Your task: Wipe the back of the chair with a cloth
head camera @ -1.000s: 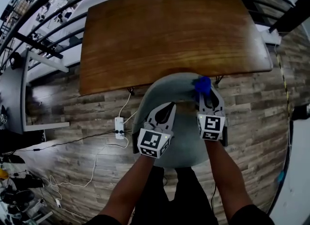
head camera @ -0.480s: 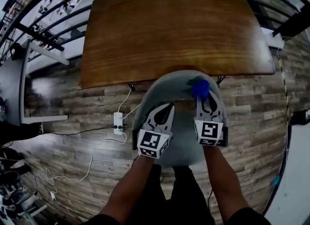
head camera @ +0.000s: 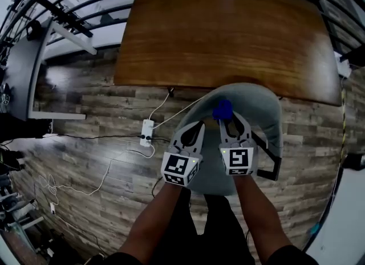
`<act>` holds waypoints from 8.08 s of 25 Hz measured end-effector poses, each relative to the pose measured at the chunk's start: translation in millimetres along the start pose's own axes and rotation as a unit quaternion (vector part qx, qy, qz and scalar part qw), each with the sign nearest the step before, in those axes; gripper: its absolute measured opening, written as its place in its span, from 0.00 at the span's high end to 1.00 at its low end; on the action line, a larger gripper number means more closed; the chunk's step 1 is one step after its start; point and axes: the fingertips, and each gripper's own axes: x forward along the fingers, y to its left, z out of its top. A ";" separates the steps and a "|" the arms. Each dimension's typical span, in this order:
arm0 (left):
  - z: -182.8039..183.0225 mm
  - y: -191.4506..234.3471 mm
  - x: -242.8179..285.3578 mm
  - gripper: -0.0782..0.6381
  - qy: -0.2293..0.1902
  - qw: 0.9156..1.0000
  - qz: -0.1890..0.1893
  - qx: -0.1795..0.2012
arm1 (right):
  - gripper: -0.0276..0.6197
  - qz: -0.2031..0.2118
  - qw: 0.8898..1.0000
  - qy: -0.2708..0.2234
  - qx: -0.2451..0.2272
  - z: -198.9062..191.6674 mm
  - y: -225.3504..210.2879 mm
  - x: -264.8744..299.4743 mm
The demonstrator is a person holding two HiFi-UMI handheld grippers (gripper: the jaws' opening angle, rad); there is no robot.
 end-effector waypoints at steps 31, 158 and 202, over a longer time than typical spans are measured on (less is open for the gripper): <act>-20.0 40.1 20.5 0.88 0.001 1.000 0.005 0.003 | 0.80 -0.013 1.000 -0.008 -0.018 -35.6 24.2 48.4; -95.6 -9.1 70.3 0.88 -0.005 1.000 0.018 0.009 | 0.80 -0.097 0.995 0.027 0.006 -151.2 -71.7 23.7; -71.2 -124.4 36.0 0.88 0.023 0.991 -0.130 0.031 | 0.80 -0.235 0.967 0.042 0.084 -141.7 -67.2 -154.9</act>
